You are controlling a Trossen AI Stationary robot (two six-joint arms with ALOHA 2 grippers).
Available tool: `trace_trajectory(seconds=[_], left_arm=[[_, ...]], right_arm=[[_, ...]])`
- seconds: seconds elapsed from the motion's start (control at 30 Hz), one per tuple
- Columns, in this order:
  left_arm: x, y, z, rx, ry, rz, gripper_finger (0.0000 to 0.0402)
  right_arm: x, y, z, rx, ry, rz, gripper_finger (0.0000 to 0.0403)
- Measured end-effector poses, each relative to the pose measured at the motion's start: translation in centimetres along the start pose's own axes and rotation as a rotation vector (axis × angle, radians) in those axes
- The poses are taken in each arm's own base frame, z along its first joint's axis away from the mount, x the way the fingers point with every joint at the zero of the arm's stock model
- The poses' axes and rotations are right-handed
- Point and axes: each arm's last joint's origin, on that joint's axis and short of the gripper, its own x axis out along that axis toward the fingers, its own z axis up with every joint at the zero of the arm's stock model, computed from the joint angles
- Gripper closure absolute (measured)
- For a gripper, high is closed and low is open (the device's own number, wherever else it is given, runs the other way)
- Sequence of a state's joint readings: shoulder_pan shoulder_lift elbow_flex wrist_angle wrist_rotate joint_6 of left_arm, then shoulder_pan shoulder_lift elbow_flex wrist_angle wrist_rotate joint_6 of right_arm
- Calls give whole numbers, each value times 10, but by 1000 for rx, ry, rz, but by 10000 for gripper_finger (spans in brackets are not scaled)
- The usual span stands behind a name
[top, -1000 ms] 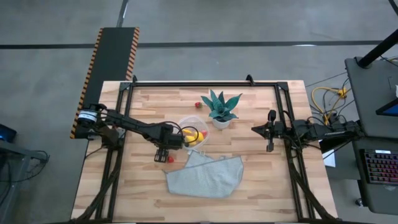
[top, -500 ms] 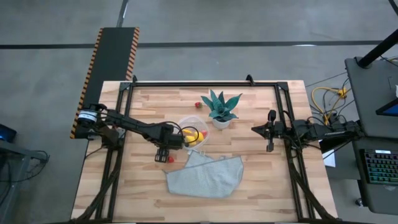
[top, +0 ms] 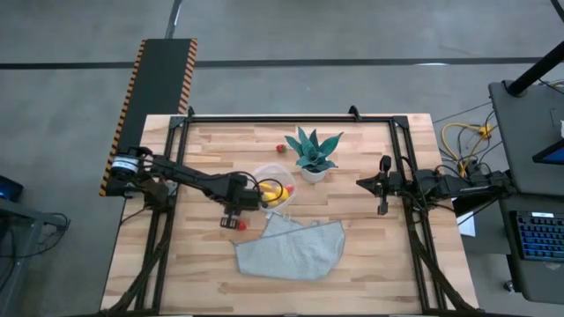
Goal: Pick and placing Produce into tupperware
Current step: Put the red cherry into the container
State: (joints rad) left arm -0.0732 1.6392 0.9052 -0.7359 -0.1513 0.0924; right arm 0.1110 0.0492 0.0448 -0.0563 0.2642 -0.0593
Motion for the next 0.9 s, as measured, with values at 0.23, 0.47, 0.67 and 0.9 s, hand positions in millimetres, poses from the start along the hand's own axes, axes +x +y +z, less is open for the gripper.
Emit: trace_trajectory(seconds=[0.23, 0.47, 0.67, 0.9], left_arm=[[-5, 2, 1, 4, 31, 20, 361], [-21, 4, 2, 14, 98, 8, 363], [-41, 6, 12, 21, 95, 5, 363], [-64, 1, 21, 51, 81, 1, 363]], right_arm=[[0, 0, 0, 7, 1, 0, 394], [0, 0, 0, 7, 1, 0, 394], [0, 0, 0, 7, 1, 0, 394], [0, 0, 0, 6, 1, 0, 394]])
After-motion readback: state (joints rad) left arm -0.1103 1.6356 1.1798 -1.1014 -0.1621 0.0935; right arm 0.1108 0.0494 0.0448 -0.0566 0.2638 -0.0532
